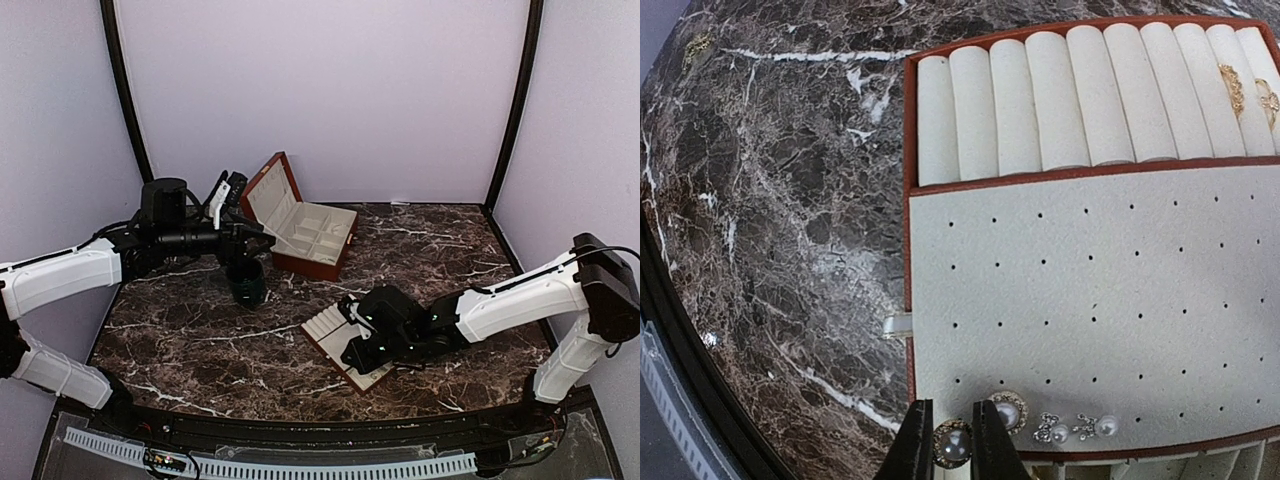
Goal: Organize the mixed jewelry
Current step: Pass from the right arm to the left
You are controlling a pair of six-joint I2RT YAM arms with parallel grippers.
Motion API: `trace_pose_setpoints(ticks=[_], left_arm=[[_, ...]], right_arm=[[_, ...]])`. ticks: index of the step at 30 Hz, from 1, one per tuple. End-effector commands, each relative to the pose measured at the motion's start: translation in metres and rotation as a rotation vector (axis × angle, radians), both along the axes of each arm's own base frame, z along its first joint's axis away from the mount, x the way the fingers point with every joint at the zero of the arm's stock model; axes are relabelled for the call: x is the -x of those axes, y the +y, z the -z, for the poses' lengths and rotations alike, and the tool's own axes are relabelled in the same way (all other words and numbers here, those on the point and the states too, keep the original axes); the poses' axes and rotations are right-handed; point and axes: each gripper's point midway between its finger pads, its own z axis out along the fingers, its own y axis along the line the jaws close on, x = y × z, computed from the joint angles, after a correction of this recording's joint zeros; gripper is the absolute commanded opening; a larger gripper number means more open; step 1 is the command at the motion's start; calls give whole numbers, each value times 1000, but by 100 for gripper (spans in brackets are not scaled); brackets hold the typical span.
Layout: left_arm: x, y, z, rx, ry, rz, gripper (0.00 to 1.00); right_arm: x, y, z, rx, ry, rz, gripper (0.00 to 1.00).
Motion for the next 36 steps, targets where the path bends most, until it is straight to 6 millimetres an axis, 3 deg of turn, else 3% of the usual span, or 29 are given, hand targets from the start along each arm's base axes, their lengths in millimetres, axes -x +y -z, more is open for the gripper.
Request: trace_pose_setpoints(ticks=[1, 13, 23, 36], left_arm=[[4, 2, -3, 11, -3, 10, 59], [4, 2, -3, 12, 0, 12, 59], [3, 4, -4, 14, -3, -1, 59], [3, 3, -2, 10, 2, 3, 59]], right_arm=[[-6, 2, -5, 14, -41, 12, 0], [0, 1, -5, 44, -34, -6, 0], [-11, 17, -29, 26, -84, -13, 0], [-20, 14, -12, 131, -99, 2, 0]])
